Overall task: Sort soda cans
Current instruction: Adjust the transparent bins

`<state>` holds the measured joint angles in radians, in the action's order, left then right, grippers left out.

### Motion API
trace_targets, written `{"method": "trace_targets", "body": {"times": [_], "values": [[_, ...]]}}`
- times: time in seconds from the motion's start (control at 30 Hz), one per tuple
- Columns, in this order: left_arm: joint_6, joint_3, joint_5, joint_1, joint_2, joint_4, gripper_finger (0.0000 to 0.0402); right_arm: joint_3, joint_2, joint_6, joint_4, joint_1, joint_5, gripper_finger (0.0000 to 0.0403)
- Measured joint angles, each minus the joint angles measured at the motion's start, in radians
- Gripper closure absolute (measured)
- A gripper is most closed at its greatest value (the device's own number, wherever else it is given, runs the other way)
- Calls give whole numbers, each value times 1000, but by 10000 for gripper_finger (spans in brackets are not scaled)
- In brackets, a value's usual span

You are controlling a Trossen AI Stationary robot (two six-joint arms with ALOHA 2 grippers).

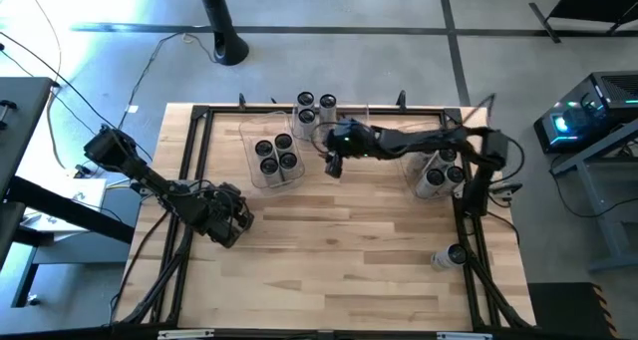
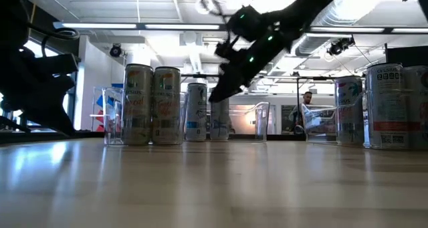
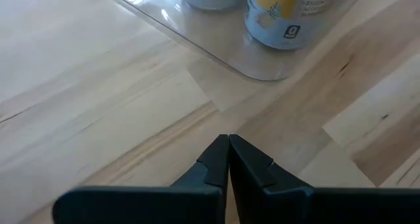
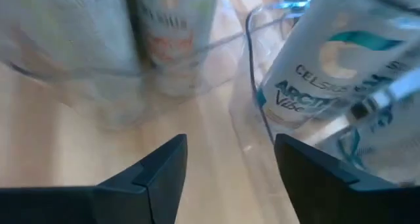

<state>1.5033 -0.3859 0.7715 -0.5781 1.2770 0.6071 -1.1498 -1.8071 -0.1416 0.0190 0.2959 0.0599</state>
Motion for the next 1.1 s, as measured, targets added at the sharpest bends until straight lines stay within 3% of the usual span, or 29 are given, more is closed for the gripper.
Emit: {"method": "trace_targets", "body": {"times": [0.2, 0.43, 0.83, 1.1], "values": [[14, 0, -4, 0, 0, -4, 367, -150, -125, -122, 81, 0, 89, 189], [15, 0, -5, 0, 0, -8, 342, -259, -190, -129, 194, 13, 84, 260], [14, 0, -4, 0, 0, -23, 339, -266, -201, -126, 283, 16, 42, 390], [13, 0, -4, 0, 1, -24, 339, -268, -180, -121, 412, -16, 39, 398]]}}
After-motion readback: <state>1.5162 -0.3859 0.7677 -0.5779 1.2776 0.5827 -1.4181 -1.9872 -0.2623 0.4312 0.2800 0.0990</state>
